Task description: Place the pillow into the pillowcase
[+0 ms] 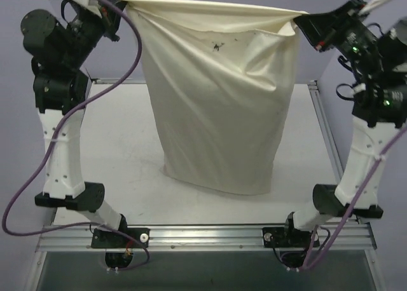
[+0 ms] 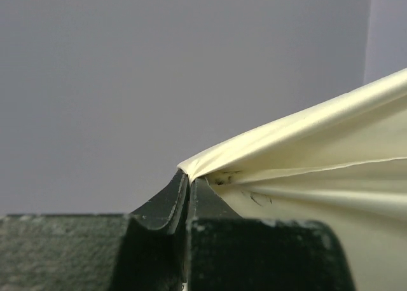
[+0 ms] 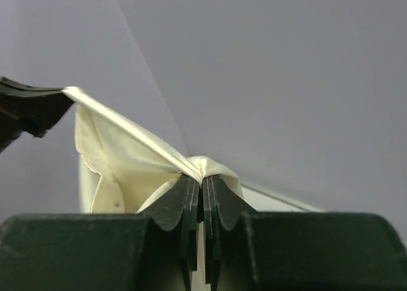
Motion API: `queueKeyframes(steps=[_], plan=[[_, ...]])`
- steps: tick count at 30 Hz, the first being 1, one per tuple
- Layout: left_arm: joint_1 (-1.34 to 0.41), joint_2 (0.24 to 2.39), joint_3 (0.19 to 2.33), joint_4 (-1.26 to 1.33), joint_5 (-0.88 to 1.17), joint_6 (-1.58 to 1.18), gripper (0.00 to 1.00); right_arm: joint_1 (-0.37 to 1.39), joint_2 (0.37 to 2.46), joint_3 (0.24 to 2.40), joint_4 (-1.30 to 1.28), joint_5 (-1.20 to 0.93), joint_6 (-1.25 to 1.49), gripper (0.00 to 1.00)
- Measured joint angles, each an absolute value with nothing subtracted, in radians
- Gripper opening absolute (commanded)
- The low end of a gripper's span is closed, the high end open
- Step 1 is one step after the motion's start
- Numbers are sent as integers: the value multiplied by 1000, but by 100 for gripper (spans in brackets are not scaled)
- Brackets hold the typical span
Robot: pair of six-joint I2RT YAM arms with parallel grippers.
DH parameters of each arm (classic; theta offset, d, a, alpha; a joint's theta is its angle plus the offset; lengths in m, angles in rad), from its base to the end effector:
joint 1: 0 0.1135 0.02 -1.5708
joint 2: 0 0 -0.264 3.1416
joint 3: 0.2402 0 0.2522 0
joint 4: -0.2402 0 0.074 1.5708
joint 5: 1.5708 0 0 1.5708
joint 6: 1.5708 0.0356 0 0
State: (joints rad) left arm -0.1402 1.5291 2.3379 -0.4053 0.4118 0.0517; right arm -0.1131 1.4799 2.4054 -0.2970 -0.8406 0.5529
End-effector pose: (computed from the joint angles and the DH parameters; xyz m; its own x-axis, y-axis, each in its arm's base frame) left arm 0.2285 -0.0466 0.6378 0.4137 -0.0106 -0.9103 0.4718 0.8577 0.2045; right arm 0.1764 0.0067 0.6657 0.2222 0.3273 -0.9184 -0.7523 0.6567 0.0520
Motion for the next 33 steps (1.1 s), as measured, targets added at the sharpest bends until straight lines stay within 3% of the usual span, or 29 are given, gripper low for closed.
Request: queueKeyframes(steps=[9, 15, 21, 25, 29, 31, 33], plan=[[-38, 1925, 2633, -369, 316, 25, 0, 128, 1873, 2558, -407, -484, 283, 0], [96, 1942, 2636, -219, 452, -123, 0, 198, 1814, 2543, -263, -474, 267, 0], [347, 1734, 2589, -25, 715, -339, 0, 218, 1606, 2421, -143, -582, 283, 0], [528, 1395, 2202, 181, 853, -369, 0, 216, 1388, 2097, -131, -658, 260, 0], [593, 1049, 1702, 298, 1031, -197, 0, 189, 1235, 1798, -250, -665, 136, 0], [599, 900, 1451, 161, 1131, 64, 0, 187, 1195, 1651, -355, -676, 38, 0], [604, 786, 1266, -139, 1203, 351, 0, 187, 1178, 1542, -453, -679, -44, 0]])
